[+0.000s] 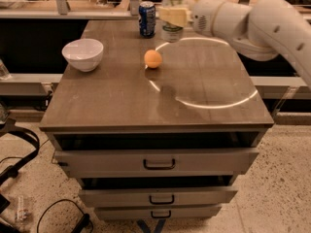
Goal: Place 7up can into white bowl
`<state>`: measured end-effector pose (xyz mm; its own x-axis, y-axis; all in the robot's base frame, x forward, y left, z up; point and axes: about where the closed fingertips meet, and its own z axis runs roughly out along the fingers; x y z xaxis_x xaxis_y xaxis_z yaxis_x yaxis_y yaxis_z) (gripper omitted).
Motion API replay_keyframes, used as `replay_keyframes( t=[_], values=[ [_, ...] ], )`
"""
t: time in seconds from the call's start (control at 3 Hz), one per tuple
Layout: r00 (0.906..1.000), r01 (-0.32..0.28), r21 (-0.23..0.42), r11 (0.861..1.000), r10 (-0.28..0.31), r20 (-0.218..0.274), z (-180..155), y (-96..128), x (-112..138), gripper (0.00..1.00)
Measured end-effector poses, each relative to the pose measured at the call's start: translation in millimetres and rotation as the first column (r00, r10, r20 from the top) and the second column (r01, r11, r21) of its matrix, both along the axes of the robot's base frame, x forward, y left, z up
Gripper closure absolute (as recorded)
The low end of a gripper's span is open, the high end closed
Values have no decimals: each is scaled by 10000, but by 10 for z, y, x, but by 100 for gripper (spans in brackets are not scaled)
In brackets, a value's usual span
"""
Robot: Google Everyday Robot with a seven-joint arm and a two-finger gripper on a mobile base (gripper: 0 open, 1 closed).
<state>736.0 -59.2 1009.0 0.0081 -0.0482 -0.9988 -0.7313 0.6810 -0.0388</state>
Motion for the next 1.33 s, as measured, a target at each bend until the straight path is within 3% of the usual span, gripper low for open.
replay_keyframes(
  t=[0.33,0.67,1.0,1.33],
  values=[
    [9983,-547,434,9976,555,-164,226,550,46,100],
    [9898,-1361,1071,9849,1398,-276,273,1165,41,100],
    [9729,-2235,1375,9650,2294,-288,216,1727,-61,100],
    [9554,-2924,1213,9486,2953,-57,161,2177,-170,100]
  ],
)
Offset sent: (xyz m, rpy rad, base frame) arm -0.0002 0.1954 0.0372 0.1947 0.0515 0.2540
